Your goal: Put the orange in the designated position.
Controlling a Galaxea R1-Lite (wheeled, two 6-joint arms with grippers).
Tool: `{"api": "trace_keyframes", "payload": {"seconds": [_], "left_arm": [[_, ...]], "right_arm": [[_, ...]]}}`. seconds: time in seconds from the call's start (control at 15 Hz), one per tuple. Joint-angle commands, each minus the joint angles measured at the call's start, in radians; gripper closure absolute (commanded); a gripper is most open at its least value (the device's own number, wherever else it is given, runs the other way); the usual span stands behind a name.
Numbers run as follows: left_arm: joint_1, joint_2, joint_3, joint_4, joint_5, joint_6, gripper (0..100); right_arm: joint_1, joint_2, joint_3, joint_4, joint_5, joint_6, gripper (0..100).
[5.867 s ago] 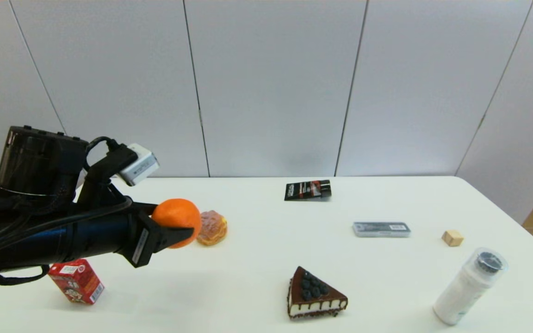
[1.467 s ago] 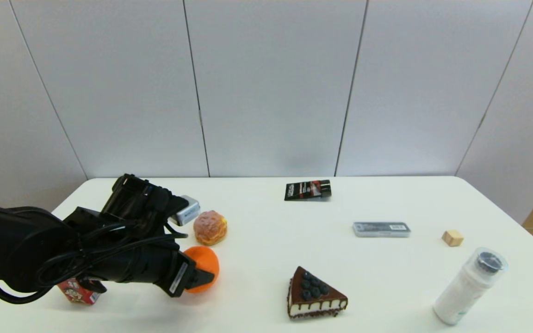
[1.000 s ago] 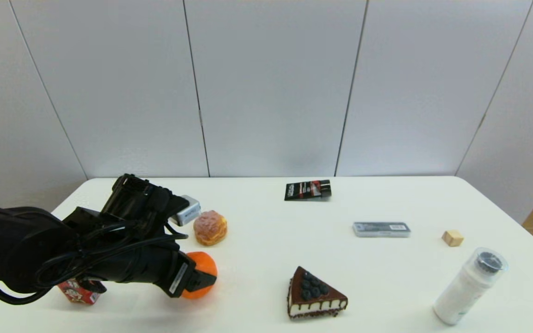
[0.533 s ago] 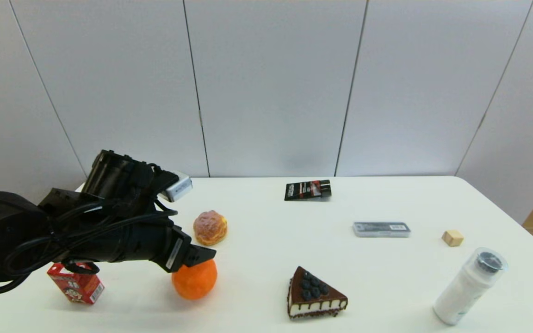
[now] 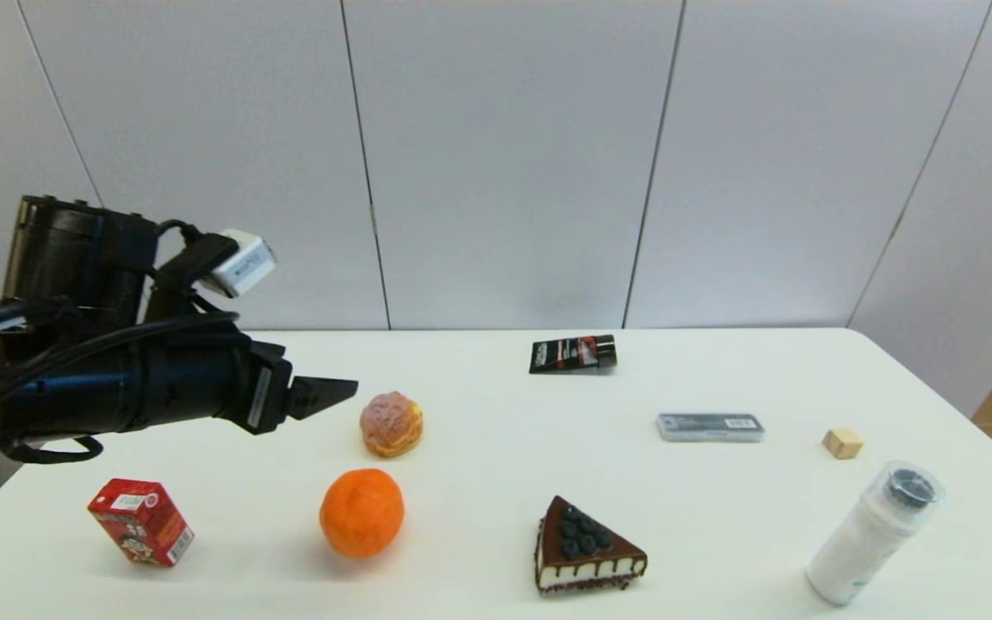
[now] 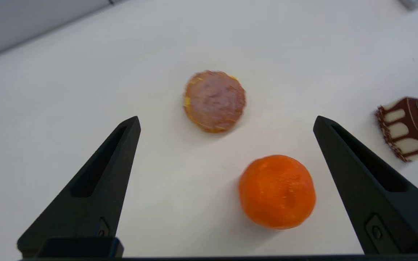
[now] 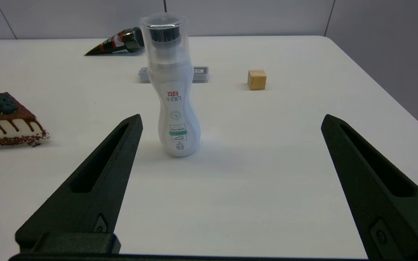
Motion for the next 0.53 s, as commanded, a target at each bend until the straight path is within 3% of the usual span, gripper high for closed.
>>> {"api": "trace_keyframes", "payload": {"seconds": [0.07, 0.53], "left_arm": [[0.095, -0.155, 0.005, 0.002, 0.0, 0.011, 0], [0.271, -0.362, 0.067, -0.001, 0.001, 0.014, 0]], "right_arm": [[0.0, 0.001, -0.001, 0.0, 0.0, 0.0, 0], [0.0, 0.001, 0.001, 0.0, 0.0, 0.0, 0]]}}
